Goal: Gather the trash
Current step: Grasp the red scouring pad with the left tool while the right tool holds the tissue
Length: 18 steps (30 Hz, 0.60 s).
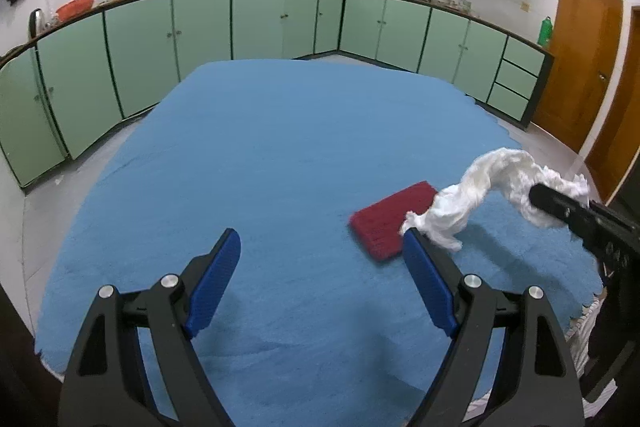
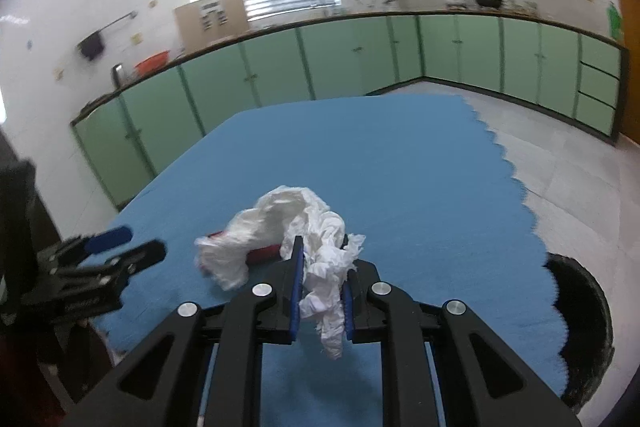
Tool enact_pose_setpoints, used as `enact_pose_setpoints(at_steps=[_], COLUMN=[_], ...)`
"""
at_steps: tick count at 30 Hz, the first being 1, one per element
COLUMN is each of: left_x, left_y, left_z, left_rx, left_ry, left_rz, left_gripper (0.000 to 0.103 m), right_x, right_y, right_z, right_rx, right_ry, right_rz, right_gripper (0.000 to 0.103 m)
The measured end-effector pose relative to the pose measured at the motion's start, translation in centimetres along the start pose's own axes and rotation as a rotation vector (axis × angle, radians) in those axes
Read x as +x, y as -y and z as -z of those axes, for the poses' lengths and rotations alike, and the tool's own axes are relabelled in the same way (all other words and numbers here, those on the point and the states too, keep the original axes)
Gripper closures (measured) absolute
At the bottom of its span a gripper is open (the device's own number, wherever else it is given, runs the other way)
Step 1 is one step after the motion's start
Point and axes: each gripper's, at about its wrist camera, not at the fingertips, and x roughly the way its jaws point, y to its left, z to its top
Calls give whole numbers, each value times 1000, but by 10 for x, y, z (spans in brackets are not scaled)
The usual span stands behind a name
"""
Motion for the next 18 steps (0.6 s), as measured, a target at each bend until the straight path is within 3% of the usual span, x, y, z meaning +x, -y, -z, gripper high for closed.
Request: enact_pose_setpoints(at_steps=[7, 17, 18], left_x=[22, 42, 43], left_y=[16, 26, 26], left_z=[-1, -1, -1], left_rx=[22, 21, 16], left_ry=[-45, -112, -120], left_rz=[32, 85, 101], left_gripper=[23, 46, 52], right_x=[12, 19, 19], right_y=[28, 30, 31], right_z=[-6, 0, 0], right_rx=[60, 56, 56], right_ry=[-9, -31, -32], right_rz=[68, 74, 76], right_gripper=[87, 87, 87])
